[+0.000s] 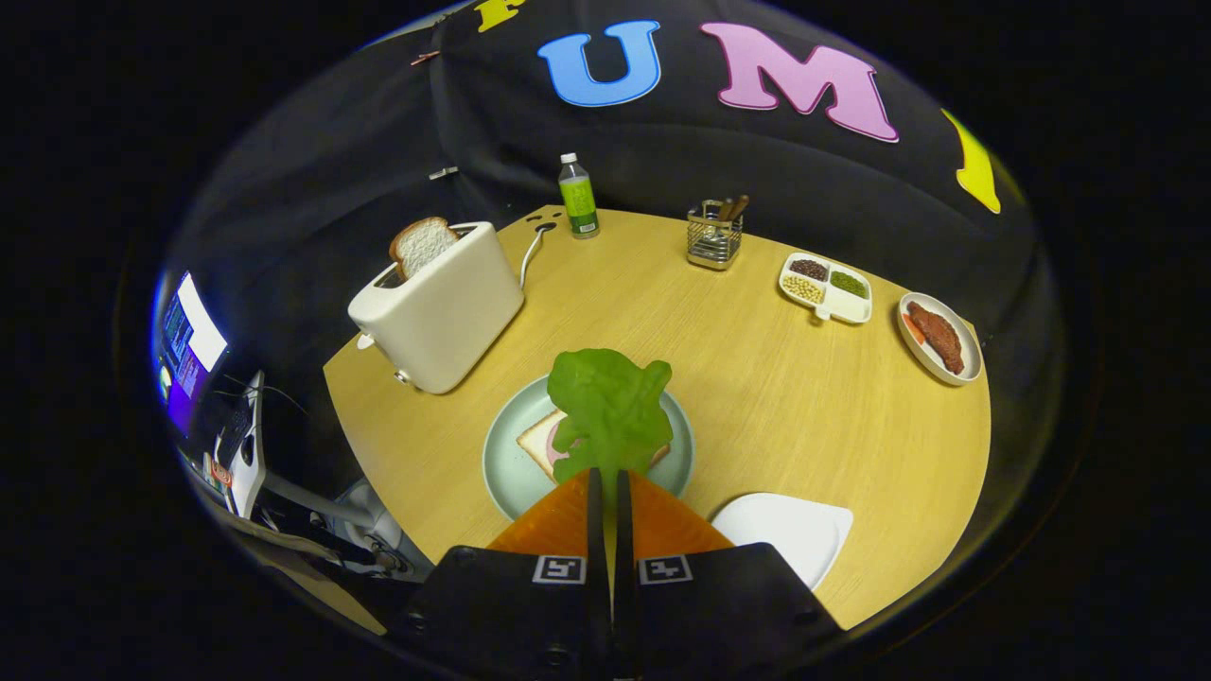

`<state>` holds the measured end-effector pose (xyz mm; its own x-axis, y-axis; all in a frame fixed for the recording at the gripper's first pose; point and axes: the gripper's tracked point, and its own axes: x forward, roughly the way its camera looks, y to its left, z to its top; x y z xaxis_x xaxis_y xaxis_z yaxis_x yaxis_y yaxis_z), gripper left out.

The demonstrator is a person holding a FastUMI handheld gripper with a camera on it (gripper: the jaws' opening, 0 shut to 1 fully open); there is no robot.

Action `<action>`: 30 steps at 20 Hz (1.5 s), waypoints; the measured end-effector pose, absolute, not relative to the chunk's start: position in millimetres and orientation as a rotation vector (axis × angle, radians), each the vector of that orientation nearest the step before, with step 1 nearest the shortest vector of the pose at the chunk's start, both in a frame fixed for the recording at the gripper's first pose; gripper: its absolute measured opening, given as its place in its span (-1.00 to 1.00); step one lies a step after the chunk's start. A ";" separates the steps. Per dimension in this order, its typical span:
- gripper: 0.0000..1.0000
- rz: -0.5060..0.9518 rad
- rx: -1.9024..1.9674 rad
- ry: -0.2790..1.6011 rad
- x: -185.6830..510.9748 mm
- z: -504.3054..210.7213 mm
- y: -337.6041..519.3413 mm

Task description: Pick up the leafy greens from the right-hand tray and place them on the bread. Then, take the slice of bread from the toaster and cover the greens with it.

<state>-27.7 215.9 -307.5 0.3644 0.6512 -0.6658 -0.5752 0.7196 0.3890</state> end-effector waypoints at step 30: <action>0.57 0.635 0.065 0.231 22.4 -61.3 276.6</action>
